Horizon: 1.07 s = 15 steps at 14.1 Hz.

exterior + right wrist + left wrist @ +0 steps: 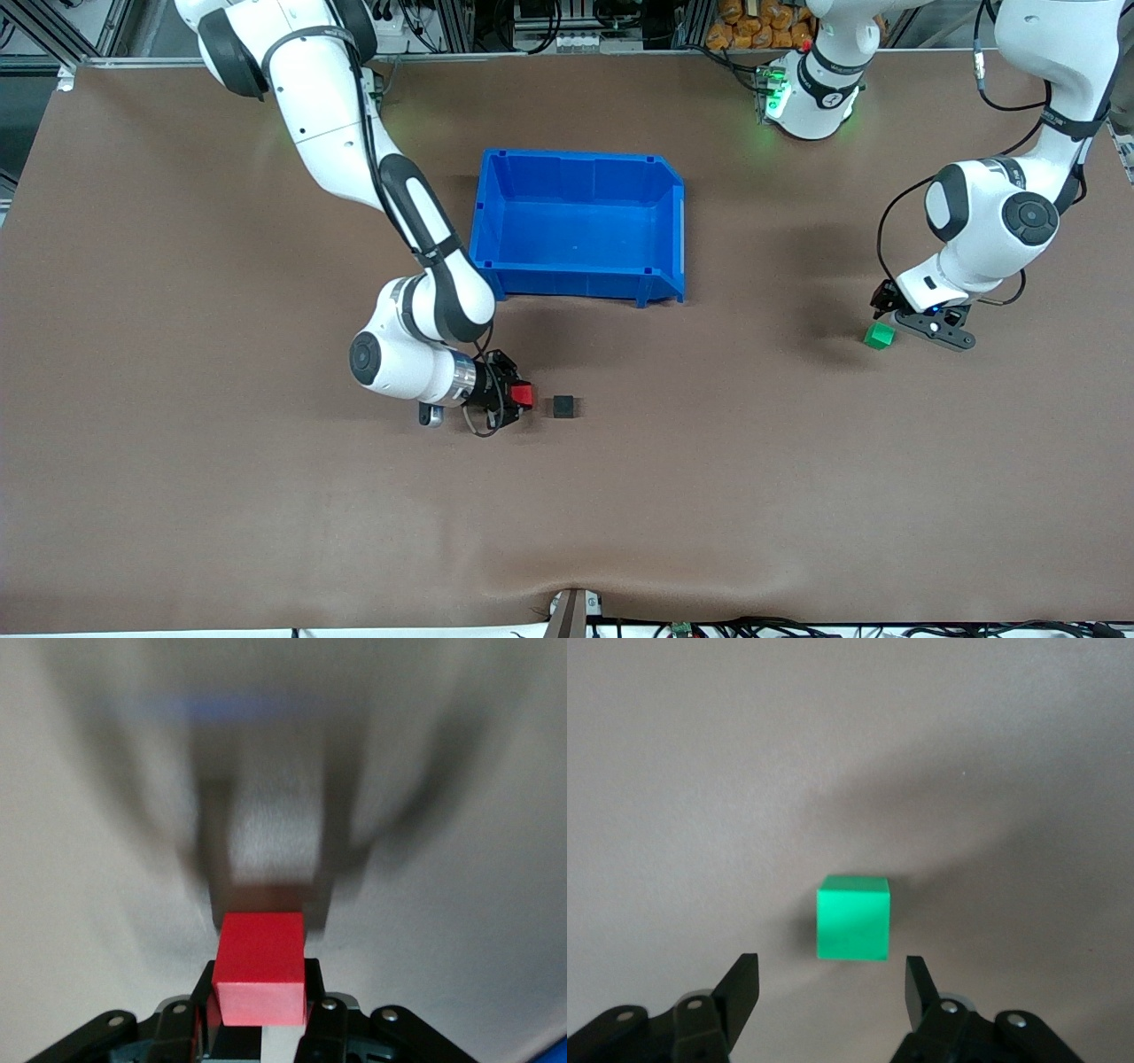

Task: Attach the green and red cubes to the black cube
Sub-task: 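Carry the red cube onto the black cube while the left gripper grasps green, then open the right gripper to release the red cube beside the black cube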

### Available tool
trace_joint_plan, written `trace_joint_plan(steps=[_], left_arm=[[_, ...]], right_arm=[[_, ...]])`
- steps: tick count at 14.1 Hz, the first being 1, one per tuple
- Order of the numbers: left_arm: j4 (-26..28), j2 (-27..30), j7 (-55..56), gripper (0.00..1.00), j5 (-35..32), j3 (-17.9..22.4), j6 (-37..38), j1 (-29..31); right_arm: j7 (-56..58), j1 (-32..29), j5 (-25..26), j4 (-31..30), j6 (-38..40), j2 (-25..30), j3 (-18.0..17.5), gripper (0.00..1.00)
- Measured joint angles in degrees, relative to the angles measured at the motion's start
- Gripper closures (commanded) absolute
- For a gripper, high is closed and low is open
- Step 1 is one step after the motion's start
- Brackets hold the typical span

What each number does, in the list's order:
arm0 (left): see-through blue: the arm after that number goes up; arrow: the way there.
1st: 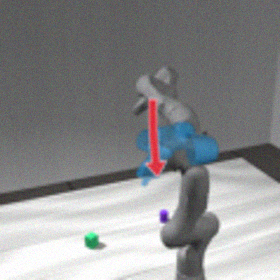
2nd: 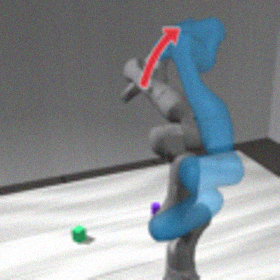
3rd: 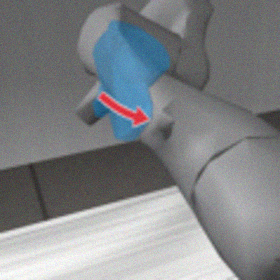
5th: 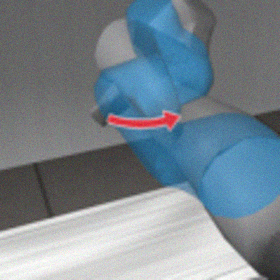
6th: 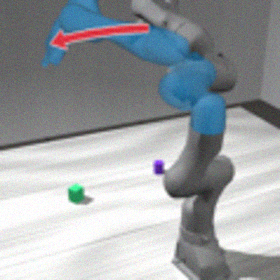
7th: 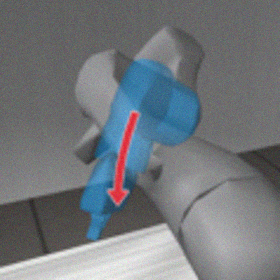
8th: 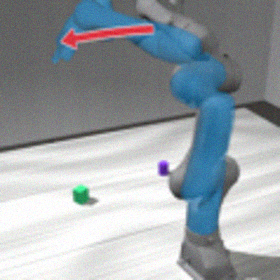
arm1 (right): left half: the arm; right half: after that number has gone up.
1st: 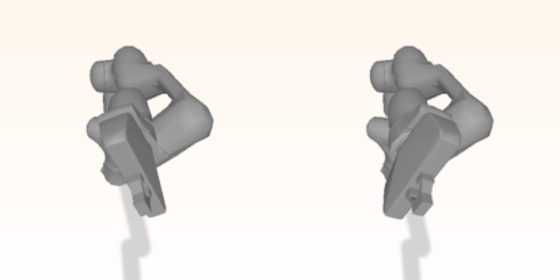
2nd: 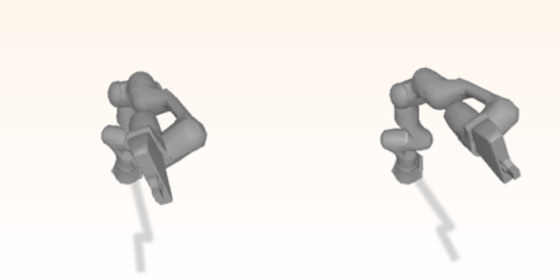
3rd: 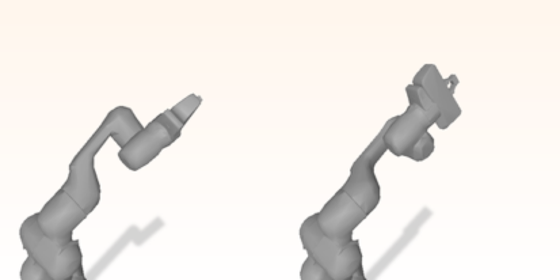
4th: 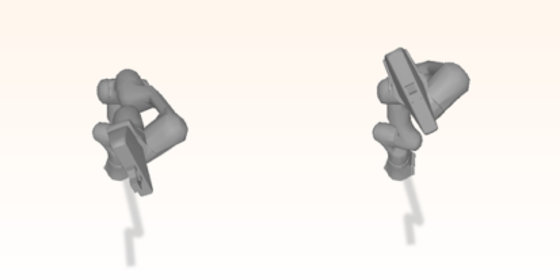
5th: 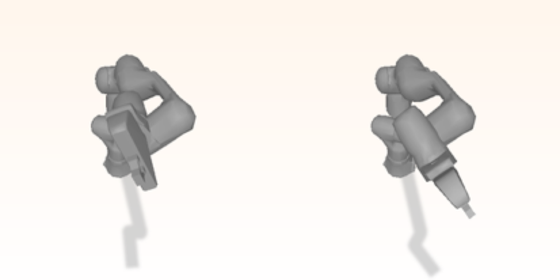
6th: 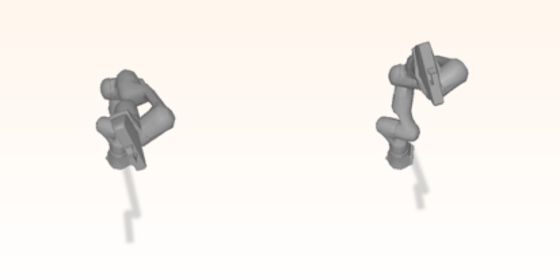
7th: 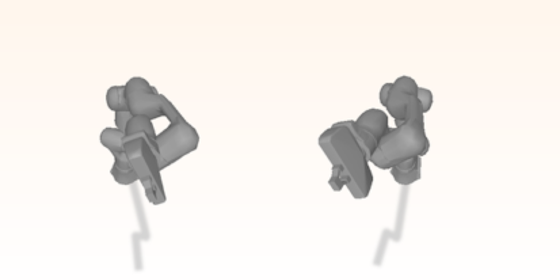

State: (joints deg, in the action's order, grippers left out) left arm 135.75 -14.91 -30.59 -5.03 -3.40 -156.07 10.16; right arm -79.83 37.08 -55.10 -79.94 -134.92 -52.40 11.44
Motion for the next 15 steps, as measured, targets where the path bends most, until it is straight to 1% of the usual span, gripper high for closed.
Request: trace_joint_plan(steps=[3,8,9,10,11,13,15], left_arm=[[-1.9,-1.7,-0.8,0.26,0.0,-0.5,-0.8,-0.3],[-3.9,-4.3,-0.9,0.27,0.0,-0.7,-1.2,-0.9],[-3.9,-4.5,-0.9,0.28,0.0,-0.7,-1.2,-1.0],[-3.9,-4.7,-0.9,0.29,0.0,-0.7,-1.2,-1.1],[-3.9,-4.9,-0.9,0.32,0.0,-0.7,-1.2,-1.1],[-3.9,-5.2,-0.9,0.39,-0.1,-0.7,-1.2,-1.1],[-3.9,-5.4,-0.9,0.39,-0.1,-0.7,-1.2,-1.1]], right_arm=[[-2.6,0.7,-0.1,0.1,-4.0,-0.3,-0.9,1.00],[-7.6,1.3,-0.2,1.4,-7.5,-1.0,-3.0,1.00],[-8.0,1.7,-0.2,1.5,-8.9,-1.0,-3.3,0.95],[-8.3,2.0,-0.2,1.6,-9.7,-1.0,-3.6,0.46],[-8.4,2.2,-0.2,1.9,-10.0,-1.1,-3.8,0.00],[-8.2,2.2,0.1,2.3,-10.0,-1.1,-3.8,0.00],[-7.1,2.2,0.6,2.4,-10.0,-1.1,-3.7,0.00]])
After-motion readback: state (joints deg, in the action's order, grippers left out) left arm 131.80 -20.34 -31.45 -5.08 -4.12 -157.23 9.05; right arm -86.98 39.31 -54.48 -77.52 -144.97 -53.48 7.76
